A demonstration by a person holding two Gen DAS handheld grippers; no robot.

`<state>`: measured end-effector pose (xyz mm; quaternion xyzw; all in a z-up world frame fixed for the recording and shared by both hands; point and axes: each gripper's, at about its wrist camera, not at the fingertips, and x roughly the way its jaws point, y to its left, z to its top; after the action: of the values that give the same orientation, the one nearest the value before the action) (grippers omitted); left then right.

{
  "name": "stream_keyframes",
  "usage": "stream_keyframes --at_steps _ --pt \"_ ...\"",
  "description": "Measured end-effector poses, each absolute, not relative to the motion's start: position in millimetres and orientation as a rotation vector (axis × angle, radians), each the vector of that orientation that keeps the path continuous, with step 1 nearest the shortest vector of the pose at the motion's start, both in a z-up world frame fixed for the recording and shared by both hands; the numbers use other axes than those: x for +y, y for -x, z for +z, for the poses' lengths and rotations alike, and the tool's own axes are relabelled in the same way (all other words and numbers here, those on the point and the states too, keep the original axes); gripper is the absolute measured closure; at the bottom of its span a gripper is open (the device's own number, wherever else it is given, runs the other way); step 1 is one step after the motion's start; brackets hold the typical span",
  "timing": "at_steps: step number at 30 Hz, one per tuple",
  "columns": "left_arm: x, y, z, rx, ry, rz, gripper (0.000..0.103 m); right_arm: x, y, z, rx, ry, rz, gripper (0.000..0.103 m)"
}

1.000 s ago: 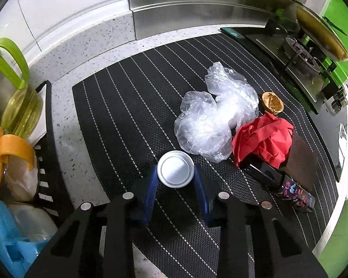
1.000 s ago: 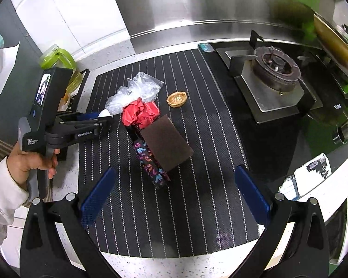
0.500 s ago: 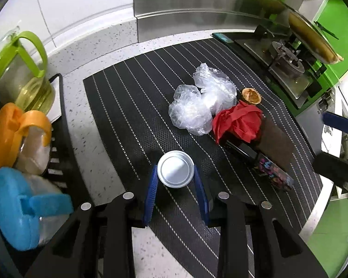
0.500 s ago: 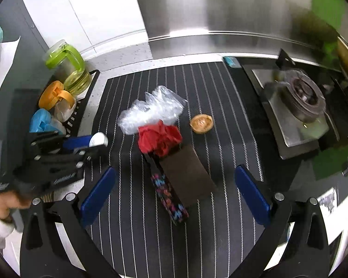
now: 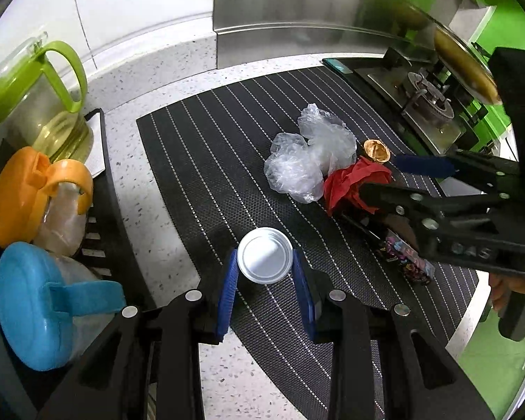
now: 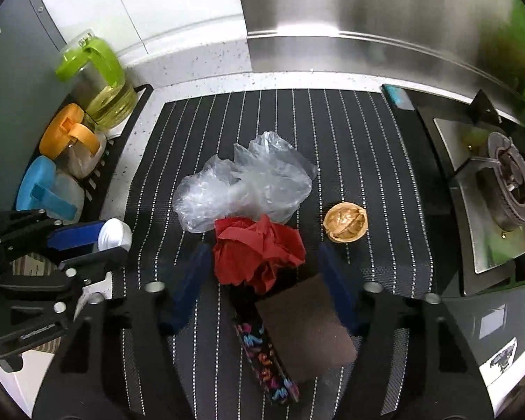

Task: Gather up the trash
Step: 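Grasp the red cloth with the right tool while the left tool holds the lid, then carry the lid and red cloth in both tools over the trash bin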

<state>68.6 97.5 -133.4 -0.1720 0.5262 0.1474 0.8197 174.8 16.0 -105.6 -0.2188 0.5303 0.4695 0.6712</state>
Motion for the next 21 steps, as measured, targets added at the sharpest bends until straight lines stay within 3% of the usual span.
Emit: stream_keyframes --at_steps 4,7,14,21 --pt "99 -67 -133 1.118 0.371 0.312 0.072 19 -173 -113 1.217 0.506 1.066 0.079" --pt "98 -68 -133 1.118 0.371 0.307 0.072 19 -172 -112 1.212 0.499 1.078 0.087" --pt "94 -67 -125 1.107 0.364 0.295 0.072 18 -173 -98 1.187 0.467 1.091 0.092" --pt "76 -67 -97 1.072 0.321 0.233 0.072 -11 -167 -45 1.135 0.377 1.051 0.092"
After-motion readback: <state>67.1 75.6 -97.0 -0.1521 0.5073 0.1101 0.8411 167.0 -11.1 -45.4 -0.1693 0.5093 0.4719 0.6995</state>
